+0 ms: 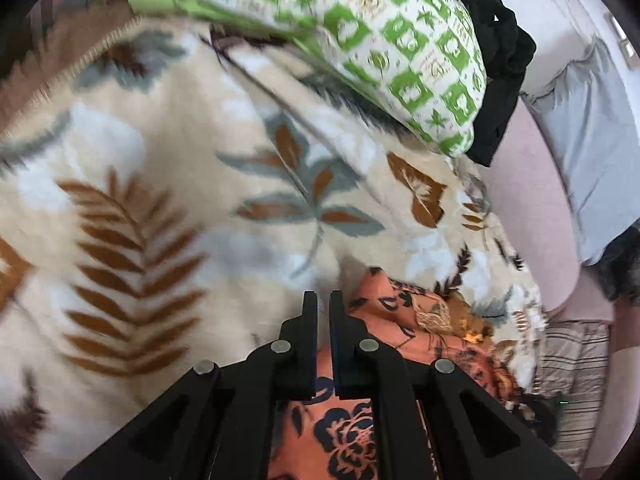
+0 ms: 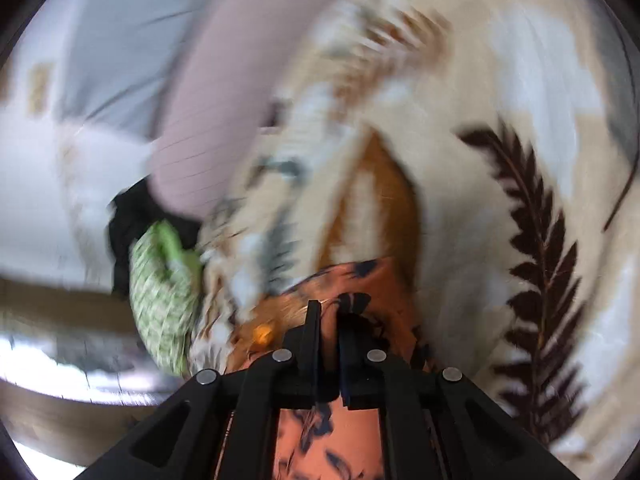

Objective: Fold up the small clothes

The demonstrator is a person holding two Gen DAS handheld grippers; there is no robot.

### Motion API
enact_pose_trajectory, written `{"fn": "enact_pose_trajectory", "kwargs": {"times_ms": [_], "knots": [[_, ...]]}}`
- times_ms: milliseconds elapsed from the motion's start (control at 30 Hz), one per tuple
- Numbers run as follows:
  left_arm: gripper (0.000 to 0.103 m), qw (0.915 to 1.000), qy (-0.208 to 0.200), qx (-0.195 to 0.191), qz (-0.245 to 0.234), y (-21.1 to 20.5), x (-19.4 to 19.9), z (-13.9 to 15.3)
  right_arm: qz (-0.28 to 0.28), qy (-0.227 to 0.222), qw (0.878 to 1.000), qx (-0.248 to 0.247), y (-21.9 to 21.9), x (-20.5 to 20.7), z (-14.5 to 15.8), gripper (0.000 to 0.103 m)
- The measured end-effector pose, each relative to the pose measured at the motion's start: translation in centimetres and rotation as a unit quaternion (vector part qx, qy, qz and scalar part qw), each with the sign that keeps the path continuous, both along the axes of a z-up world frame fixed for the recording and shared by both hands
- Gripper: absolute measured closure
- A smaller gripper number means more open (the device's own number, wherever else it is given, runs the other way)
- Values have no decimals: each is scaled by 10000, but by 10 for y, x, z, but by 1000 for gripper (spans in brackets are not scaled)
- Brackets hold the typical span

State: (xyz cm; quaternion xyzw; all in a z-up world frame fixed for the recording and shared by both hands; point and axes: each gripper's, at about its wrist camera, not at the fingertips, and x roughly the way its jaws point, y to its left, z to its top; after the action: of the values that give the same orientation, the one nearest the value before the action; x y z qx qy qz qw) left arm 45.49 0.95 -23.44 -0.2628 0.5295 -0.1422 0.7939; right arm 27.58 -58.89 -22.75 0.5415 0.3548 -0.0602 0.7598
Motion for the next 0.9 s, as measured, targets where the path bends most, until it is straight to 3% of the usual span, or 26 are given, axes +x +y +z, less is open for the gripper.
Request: {"fn": "enact_pose_trajectory", "kwargs": {"times_ms": [100,133,167,233,300,433,467,500,533,567,600,667,700,800,900], "knots": [[93,9993,-224,-275,-135,-3,-14,-3,-117,-234,9990,366,-12,-4,-22,94],[78,9989,-288,-322,-164,-5,-20,0,-80,-421,9985,333,-13,-9,-21,94],[49,9988,-322,-328,-140,-6,-24,1,-48,-558,9982,233,-12,-14,-16,94],[24,9986,-399,-343,23,-9,-35,4,9,-865,9962,78,-12,-23,-3,93],[24,9983,-497,-284,68,-17,-39,8,49,-1123,9936,63,-10,-31,10,84],[25,9966,-505,640,-86,-44,-28,5,211,-1231,9921,-66,-1,-40,32,79],[29,9958,-603,691,-75,-47,-27,4,218,-1243,9920,-100,1,-43,35,71],[38,9945,-725,755,-74,-52,-24,3,204,-1241,9920,-141,3,-46,36,49],[69,9939,-718,827,-131,-56,-22,2,148,-1243,9920,-178,3,-51,37,36],[77,9927,-643,995,-232,-61,-18,1,30,-1297,9913,-197,2,-57,36,26],[78,9906,-631,1178,-298,-66,-16,1,-85,-1380,9902,-220,2,-60,34,26],[94,9860,-716,1429,-486,-75,-14,3,-87,-1449,9890,-288,-3,-64,32,26],[96,9855,-746,1422,-542,-77,-14,6,-35,-1399,9898,-265,-6,-63,29,26],[96,9859,-922,1276,-571,-73,-18,21,-37,-1313,9911,-193,-12,-64,21,26],[96,9826,-1101,1380,-579,-75,-19,35,-11,-1140,9922,-504,-13,-61,21,26]]}}
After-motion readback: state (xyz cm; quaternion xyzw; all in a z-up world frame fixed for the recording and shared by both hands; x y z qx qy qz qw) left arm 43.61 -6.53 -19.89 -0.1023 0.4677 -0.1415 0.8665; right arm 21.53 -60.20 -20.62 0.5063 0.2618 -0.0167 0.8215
